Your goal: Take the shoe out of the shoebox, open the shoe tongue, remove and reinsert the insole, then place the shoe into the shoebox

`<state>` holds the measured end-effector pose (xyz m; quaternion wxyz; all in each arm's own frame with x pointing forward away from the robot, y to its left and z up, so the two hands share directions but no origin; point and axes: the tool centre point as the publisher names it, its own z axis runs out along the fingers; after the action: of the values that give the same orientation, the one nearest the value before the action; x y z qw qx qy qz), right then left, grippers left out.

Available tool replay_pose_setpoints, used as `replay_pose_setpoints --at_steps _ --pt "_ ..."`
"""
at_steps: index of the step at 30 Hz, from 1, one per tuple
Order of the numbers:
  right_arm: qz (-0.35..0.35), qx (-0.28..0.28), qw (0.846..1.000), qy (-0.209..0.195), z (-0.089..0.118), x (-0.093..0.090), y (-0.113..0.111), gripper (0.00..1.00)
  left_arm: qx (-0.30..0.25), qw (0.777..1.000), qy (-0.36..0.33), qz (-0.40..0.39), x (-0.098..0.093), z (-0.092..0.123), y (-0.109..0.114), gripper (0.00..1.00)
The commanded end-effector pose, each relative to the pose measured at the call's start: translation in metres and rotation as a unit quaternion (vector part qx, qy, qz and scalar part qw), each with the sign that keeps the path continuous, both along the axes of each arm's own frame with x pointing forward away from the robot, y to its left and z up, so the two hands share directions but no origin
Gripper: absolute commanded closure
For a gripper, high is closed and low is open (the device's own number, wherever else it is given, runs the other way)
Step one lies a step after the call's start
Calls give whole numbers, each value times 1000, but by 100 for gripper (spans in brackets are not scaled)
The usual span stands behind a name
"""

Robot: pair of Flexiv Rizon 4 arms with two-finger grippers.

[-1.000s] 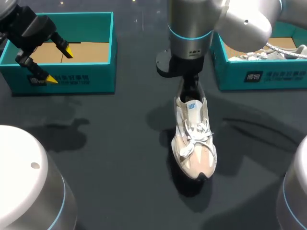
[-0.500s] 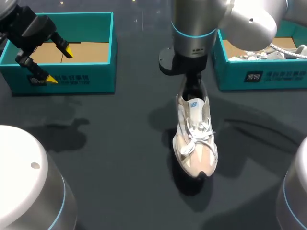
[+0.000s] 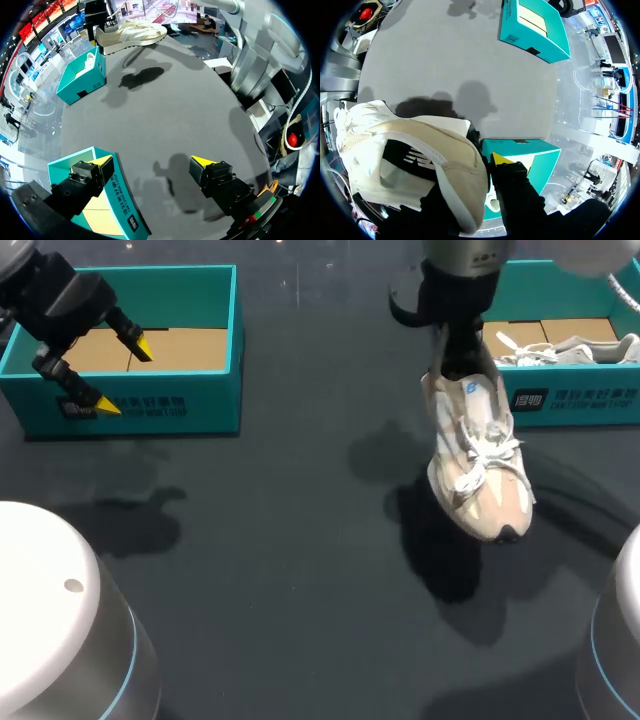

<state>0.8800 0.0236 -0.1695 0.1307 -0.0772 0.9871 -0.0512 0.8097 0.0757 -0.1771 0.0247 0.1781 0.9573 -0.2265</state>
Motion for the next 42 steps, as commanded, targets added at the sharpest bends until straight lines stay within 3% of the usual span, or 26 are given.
replay_pose_setpoints --at_steps 1,17,25,34,42 --pt "5 14 1000 1 4 -1 -16 100 2 1000 0 -1 1 0 0 0" --pt "5 14 1000 1 4 -1 -16 100 2 1000 0 -1 1 0 0 0" --pt "-6 6 1000 9 34 52 -78 100 2 1000 0 -1 1 0 0 0" --pt "-23 -1 1000 0 65 111 -132 100 2 1000 0 -1 1 0 0 0" --pt "-30 2 1000 -3 68 115 -135 100 2 1000 0 -1 1 0 0 0"
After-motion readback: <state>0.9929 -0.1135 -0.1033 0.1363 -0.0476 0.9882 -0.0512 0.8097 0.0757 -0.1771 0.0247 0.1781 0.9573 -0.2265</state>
